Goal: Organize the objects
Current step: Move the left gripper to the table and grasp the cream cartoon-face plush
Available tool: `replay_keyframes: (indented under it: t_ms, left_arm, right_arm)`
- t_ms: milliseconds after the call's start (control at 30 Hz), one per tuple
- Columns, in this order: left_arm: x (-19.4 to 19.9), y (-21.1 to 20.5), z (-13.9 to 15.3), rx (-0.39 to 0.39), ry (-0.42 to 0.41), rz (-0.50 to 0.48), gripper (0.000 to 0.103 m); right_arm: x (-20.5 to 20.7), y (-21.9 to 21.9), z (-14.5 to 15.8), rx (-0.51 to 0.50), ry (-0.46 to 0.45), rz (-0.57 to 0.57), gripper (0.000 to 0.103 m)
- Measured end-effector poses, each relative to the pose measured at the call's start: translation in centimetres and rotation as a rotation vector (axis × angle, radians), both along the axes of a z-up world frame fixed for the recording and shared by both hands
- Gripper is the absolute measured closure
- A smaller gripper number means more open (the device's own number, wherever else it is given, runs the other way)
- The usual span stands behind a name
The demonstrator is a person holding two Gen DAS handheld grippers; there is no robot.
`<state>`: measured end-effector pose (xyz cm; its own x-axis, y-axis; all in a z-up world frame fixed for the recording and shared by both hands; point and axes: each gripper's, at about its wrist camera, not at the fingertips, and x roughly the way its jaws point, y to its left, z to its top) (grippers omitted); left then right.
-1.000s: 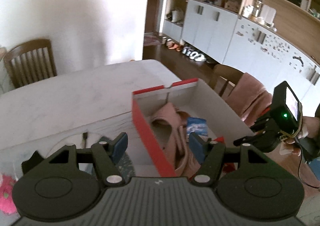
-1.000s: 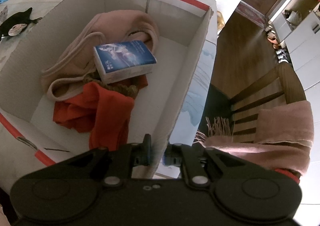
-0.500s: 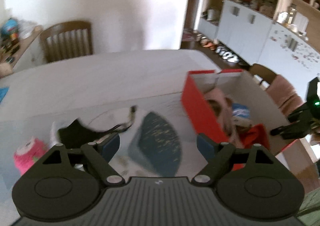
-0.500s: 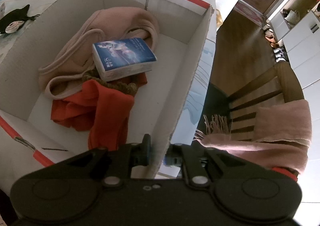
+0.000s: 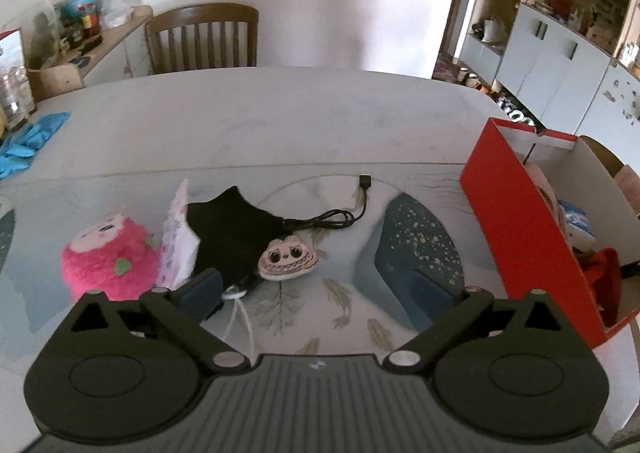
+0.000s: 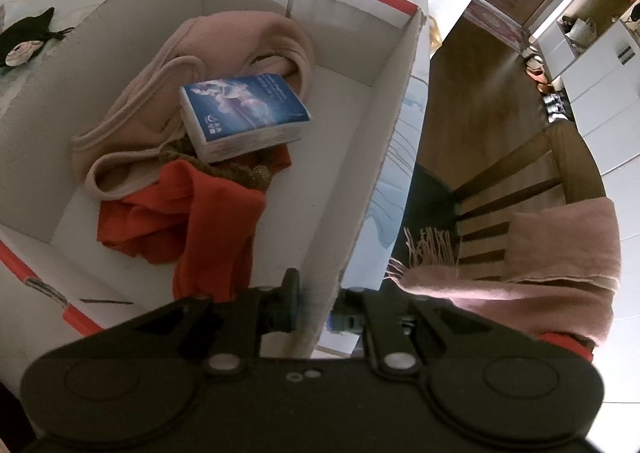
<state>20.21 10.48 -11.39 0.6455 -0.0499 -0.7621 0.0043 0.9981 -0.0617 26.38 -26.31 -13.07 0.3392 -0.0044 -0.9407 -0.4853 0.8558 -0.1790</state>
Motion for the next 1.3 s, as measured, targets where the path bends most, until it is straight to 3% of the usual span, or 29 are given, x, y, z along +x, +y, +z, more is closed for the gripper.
replay_keyframes:
  t_ms: [533,733,767,833,867,900,1067,1200,1300]
  left_arm:
    - [6.1,-0.8,-6.3,0.097,0.091,-0.021,0.002]
    - [6.9,-0.1,-6.8,0.045,0.092,0.008,0.003]
    - [7.0,-0.1,-6.9,0.049,0.093,0.014,0.004]
    - [7.1,-0.2,-7.0,0.065,0.098,0.018,0.021]
    - [7.1,-0.1,-7.1,0.062,0.104,0.011,0.035]
    - [7.2,-0.2,-7.2,0.066,0.112,0.010,0.040]
    - [7.5,0.0,-7.9,0.092,0.131,0.030,0.041]
    - [7.6,0.3,-8.1,0.081,0.134,0.037,0.051]
    - [7.5,0.6,-8.1,0.069,0.133,0.038,0.052]
  right_arm:
    - [0.5,-0.2,-0.1,0.008,0.014,-0.014,0.092]
    - [0.5,-0.3,-0.4,0.005,0.019,-0.014,0.092]
    - [0.5,-0.2,-0.5,0.003,0.019,-0.013,0.092]
    - [0.5,-0.2,-0.6,0.002,0.019,-0.014,0.092]
    - [0.5,-0.2,-0.7,0.001,0.020,-0.015,0.092]
    - [0.5,-0.2,-0.7,0.000,0.021,-0.015,0.092]
    - [0.6,-0.3,-0.8,0.001,0.025,-0.015,0.092]
    - [0.5,-0.4,-0.9,-0.001,0.026,-0.013,0.092]
    - [0.5,-0.4,-0.9,0.000,0.026,-0.013,0.092]
